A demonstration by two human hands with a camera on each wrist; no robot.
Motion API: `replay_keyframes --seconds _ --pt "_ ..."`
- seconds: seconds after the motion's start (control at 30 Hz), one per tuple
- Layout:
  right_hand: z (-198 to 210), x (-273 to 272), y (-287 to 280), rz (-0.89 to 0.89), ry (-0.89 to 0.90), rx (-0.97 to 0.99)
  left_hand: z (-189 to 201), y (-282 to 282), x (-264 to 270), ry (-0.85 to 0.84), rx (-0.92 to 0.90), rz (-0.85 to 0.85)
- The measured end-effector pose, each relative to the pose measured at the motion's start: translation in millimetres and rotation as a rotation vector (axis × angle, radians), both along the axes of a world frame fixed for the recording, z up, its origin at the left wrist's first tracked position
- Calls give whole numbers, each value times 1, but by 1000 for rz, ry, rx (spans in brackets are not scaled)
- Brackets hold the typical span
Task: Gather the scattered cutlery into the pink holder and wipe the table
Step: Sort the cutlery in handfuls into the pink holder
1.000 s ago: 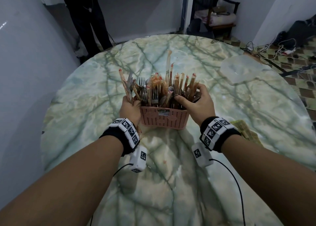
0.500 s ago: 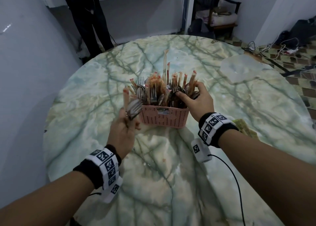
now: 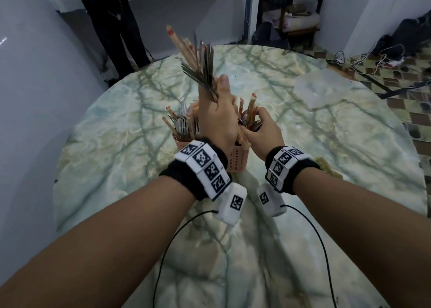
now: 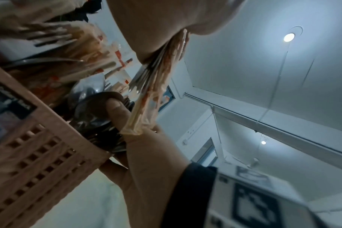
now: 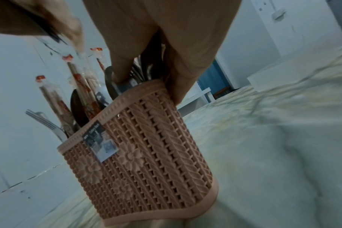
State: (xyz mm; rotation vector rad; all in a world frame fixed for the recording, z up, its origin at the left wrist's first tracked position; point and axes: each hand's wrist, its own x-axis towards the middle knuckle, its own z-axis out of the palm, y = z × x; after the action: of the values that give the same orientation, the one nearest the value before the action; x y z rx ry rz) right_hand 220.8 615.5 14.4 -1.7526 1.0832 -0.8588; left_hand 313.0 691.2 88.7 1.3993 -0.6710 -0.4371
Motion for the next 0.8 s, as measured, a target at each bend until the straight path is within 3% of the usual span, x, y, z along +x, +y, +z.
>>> replay_keyframes --seconds 0.17,0.27,0.53,0.7,0.8 --pt "-1 -2 -5 46 -3 -1 -8 -15 0 -143 -59 139" --pt "-3 -4 -9 81 -21 19 -14 -11 -7 -243 -42 118" --pt "-4 -8 -13 236 -162 126 -30 -26 -20 -265 -64 201" --pt "2 -16 -17 390 -129 238 -44 -30 -19 -262 -36 201" --pt "4 -24 -16 450 -56 165 -50 -38 -23 -234 -26 220"
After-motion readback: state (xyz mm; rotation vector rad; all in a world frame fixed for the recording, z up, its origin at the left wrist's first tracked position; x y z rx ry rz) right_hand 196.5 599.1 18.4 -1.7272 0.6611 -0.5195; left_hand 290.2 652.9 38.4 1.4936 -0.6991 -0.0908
